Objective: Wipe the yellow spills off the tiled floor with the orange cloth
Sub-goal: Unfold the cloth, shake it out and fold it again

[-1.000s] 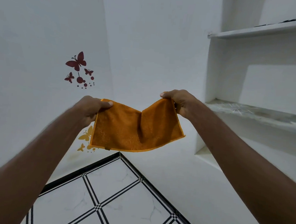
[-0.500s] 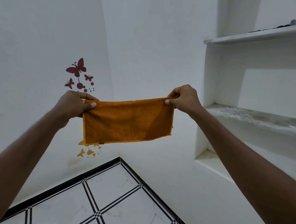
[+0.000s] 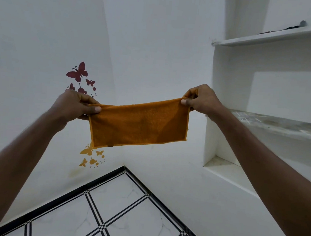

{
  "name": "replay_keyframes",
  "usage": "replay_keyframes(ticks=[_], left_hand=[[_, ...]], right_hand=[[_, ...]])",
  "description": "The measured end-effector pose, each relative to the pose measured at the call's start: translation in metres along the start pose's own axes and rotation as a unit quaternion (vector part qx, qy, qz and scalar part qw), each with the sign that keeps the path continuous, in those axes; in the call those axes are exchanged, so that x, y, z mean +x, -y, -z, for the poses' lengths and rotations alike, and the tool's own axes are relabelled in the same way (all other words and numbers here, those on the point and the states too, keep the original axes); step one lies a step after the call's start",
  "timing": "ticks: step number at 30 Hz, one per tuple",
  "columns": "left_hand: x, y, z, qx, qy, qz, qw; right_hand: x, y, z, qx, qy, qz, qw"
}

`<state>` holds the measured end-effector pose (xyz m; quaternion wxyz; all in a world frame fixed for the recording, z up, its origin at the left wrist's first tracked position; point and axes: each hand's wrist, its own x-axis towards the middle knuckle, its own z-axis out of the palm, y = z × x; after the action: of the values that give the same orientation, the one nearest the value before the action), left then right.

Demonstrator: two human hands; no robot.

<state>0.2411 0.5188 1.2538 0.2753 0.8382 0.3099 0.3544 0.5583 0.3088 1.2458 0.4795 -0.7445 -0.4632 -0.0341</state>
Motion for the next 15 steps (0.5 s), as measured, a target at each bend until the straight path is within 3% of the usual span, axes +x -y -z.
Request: replay_keyframes(ticks=[3,8,13,15], left_hand=[[0.002,0.0,0.007,-0.03,-0.04,-0.015,0.999],[0.004,0.004,0.006,-0.066,-0.008,0.008,0.998],[-0.001,0.002,0.037,-0.121,0.175,0.015,0.977],[0.001,-0.003,0.04,-0.147,0.161,0.01,0.976]], right_hand=[[0.001,0.004,0.002,-0.007,-0.016,0.024,1.0],[-0.001,-0.002,-0.007,0.001,-0.011,0.012,1.0],[-0.008,0.007,0.017,0.075,0.021,0.042,0.996],[-0.007,0.012,0.02,0.093,0.026,0.05,0.994]])
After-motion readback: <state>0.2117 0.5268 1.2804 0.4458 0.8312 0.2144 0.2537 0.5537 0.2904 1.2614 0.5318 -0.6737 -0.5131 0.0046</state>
